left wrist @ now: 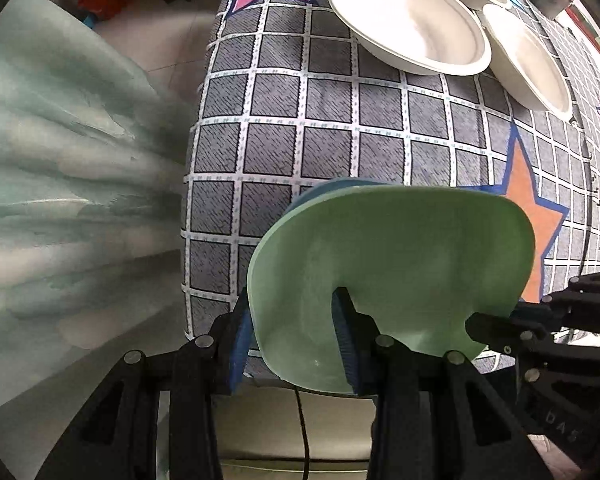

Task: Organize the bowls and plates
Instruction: 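Lift the green plate with both grippers and lower it onto the blue plate, then open both grippers to release the green plate on the blue plate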

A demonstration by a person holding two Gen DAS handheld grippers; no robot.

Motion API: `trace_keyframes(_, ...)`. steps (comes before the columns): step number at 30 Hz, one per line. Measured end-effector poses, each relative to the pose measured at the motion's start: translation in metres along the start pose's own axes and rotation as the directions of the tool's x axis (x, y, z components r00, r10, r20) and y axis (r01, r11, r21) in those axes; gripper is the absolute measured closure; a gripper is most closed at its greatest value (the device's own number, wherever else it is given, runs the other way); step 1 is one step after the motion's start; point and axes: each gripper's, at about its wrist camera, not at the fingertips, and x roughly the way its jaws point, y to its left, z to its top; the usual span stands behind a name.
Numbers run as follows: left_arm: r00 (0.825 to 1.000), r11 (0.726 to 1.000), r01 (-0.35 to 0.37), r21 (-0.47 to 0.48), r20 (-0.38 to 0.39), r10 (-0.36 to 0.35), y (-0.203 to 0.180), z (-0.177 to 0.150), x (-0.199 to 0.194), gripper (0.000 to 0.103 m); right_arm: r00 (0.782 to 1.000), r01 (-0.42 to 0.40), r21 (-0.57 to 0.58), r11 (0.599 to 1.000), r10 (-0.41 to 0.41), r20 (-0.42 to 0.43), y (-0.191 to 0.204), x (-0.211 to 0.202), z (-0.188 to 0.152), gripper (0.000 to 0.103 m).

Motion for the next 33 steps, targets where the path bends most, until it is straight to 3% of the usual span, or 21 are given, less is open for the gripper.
trace_keyframes(3, 1.000, 1.000, -0.027, 0.001, 0.006, 0.027, 0.010, 0.000, 0.005, 0.061, 1.000, 0.000, -0.007, 1.000, 0.000, -0.006, 0.026, 0.015, -0.005, 0.091)
trace_keyframes(6, 1.000, 1.000, -0.024, -0.018, 0.006, 0.025, 0.015, 0.002, 0.006, 0.040, 1.000, -0.014, -0.017, 1.000, 0.014, -0.019, 0.043, 0.024, -0.003, 0.091)
trace_keyframes(7, 1.000, 0.999, -0.024, -0.023, 0.010, 0.025, 0.021, 0.004, 0.010, 0.029, 0.999, -0.023, -0.022, 0.999, 0.023, -0.025, 0.050, 0.030, -0.001, 0.091)
trace_keyframes(8, 0.999, 0.998, -0.047, -0.029, 0.024, 0.047, 0.025, 0.006, 0.013, 0.027, 0.999, -0.036, -0.025, 0.999, 0.036, -0.030, 0.056, 0.031, -0.001, 0.088)
trace_keyframes(9, 0.997, 0.997, -0.066, -0.030, 0.033, 0.067, 0.028, 0.007, 0.014, 0.026, 0.999, -0.029, -0.022, 0.999, 0.028, -0.029, 0.059, 0.044, 0.011, 0.080)
trace_keyframes(11, 0.997, 0.997, -0.068, -0.039, 0.035, 0.070, 0.033, 0.008, 0.012, 0.021, 1.000, 0.028, -0.019, 0.999, -0.028, -0.007, 0.066, 0.047, 0.017, 0.039)
trace_keyframes(13, 0.998, 0.997, -0.052, -0.049, 0.032, 0.054, 0.036, 0.010, 0.014, 0.021, 0.998, 0.056, 0.002, 0.998, -0.056, 0.029, 0.054, 0.043, 0.022, 0.018)
trace_keyframes(14, 0.998, 0.998, -0.051, -0.047, 0.033, 0.053, 0.035, 0.011, 0.013, 0.021, 0.999, 0.035, 0.024, 0.999, -0.036, 0.041, 0.050, 0.041, 0.022, 0.014)
trace_keyframes(19, 0.999, 1.000, -0.024, -0.001, 0.048, 0.024, 0.020, 0.022, 0.006, 0.021, 0.997, 0.042, 0.133, 0.990, -0.051, 0.065, 0.024, 0.034, 0.012, 0.014)
trace_keyframes(25, 0.996, 0.991, 0.062, 0.119, 0.058, -0.069, -0.026, 0.040, -0.002, 0.021, 0.991, 0.048, 0.269, 0.962, -0.080, 0.109, -0.012, 0.027, -0.008, 0.014)
trace_keyframes(33, 0.988, 0.935, 0.141, 0.326, 0.011, -0.153, -0.121, 0.052, -0.005, 0.021, 0.975, 0.033, 0.479, 0.877, -0.135, 0.179, -0.071, -0.004, -0.052, 0.014)
